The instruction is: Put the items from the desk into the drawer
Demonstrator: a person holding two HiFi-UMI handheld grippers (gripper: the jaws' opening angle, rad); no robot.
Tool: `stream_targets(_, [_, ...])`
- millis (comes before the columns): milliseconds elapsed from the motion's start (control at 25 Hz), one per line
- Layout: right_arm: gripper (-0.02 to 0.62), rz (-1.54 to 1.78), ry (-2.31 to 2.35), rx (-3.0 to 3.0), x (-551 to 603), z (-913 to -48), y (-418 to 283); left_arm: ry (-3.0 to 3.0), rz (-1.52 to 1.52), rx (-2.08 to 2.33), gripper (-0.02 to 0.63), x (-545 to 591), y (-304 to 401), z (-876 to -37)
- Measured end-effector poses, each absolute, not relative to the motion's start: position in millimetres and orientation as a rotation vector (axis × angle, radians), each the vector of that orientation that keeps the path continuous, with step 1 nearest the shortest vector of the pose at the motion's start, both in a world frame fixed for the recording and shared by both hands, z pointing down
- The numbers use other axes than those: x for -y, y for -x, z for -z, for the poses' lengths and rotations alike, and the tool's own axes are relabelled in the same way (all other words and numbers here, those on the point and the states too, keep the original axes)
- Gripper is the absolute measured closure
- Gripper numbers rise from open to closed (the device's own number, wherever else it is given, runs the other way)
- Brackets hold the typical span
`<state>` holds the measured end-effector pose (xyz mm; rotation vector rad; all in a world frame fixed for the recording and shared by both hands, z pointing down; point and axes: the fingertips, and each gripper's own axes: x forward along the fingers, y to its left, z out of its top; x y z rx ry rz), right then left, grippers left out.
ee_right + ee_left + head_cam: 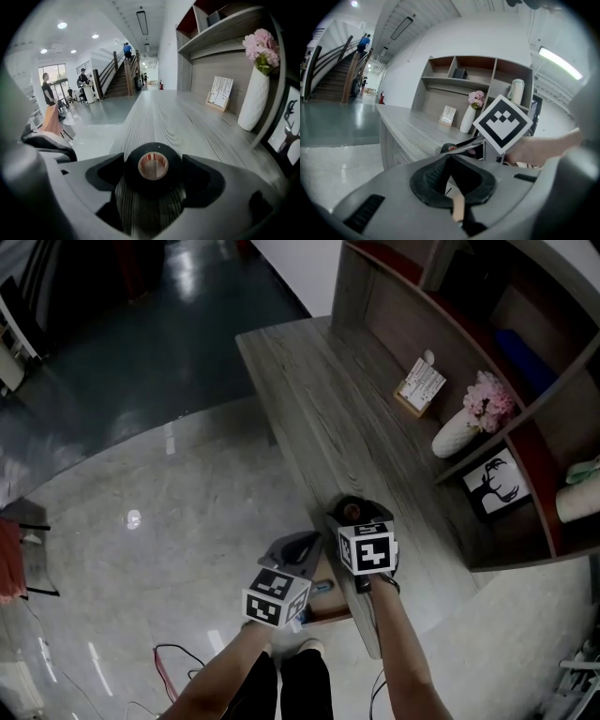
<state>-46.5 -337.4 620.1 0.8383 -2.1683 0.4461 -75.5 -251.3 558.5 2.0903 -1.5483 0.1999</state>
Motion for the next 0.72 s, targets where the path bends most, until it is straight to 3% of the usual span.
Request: stream_targets(720, [0.225, -0.467, -0.855, 2.154, 341, -620, 43, -2.073, -0.192, 1.557, 0.597, 237, 80, -556])
